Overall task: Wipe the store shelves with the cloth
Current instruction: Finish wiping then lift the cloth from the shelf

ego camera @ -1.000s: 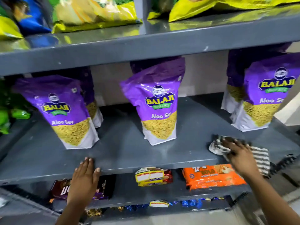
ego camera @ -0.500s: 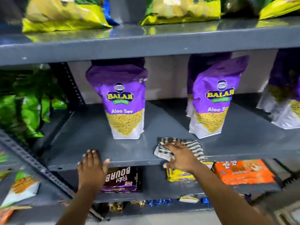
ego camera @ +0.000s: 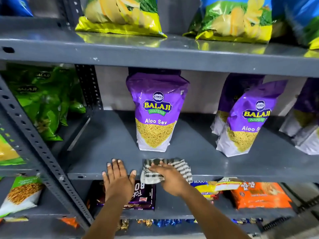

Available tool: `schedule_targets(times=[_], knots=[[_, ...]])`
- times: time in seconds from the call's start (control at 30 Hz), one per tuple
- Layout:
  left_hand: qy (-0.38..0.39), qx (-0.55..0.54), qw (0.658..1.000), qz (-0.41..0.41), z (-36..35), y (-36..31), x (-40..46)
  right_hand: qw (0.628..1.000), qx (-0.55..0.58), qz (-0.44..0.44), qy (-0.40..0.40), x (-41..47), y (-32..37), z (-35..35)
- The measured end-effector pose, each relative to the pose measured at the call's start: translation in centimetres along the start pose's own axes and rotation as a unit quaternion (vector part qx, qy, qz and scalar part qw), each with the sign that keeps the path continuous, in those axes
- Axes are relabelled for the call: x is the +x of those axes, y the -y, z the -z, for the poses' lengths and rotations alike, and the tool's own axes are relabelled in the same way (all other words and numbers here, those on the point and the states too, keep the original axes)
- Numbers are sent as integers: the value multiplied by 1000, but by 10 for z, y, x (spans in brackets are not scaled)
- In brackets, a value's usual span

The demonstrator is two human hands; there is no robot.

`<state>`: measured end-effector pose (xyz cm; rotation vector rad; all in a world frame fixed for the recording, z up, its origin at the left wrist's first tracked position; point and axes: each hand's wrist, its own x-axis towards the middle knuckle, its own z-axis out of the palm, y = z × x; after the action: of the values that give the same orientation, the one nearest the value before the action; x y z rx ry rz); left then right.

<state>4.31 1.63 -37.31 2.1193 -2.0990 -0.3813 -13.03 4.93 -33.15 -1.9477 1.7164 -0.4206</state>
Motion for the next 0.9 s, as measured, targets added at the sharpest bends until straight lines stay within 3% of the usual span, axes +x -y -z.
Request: schedule_targets(times=[0.1, 0.23, 0.37, 0.47, 0.53, 0.6, 0.67, 0.8, 0.83, 0.9], knots=[[16, 12, 1000, -1, 6, -3, 0, 988, 140, -54, 32, -19, -7, 7], [38, 34, 999, 0, 10, 1, 2, 939, 306, -152, 33, -55, -23, 6], [-87, -4, 993, -83, 6, -9, -2, 914, 335, -213, 83, -85, -23, 30], [-134, -43, 977, -158, 23, -35, -4, 938, 293, -184, 6, -105, -3, 91], [-187, -71, 961, -191, 57, -61, -16, 935, 315, -140, -81, -130, 24, 146], [-234, -71, 948, -206, 83, -83, -22, 954, 225, -94, -174, -154, 46, 197], [-296, -53, 924, -238, 98, -98, -25, 944, 124, -63, -300, -173, 62, 241], [-389, -27, 876, -284, 126, -124, -33, 813, -39, 38, -580, -183, 98, 314], [-406, -26, 867, -289, 136, -130, -36, 789, -92, 66, -604, -172, 101, 326], [-436, -23, 849, -297, 156, -142, -38, 806, -229, 75, -540, -140, 99, 341]])
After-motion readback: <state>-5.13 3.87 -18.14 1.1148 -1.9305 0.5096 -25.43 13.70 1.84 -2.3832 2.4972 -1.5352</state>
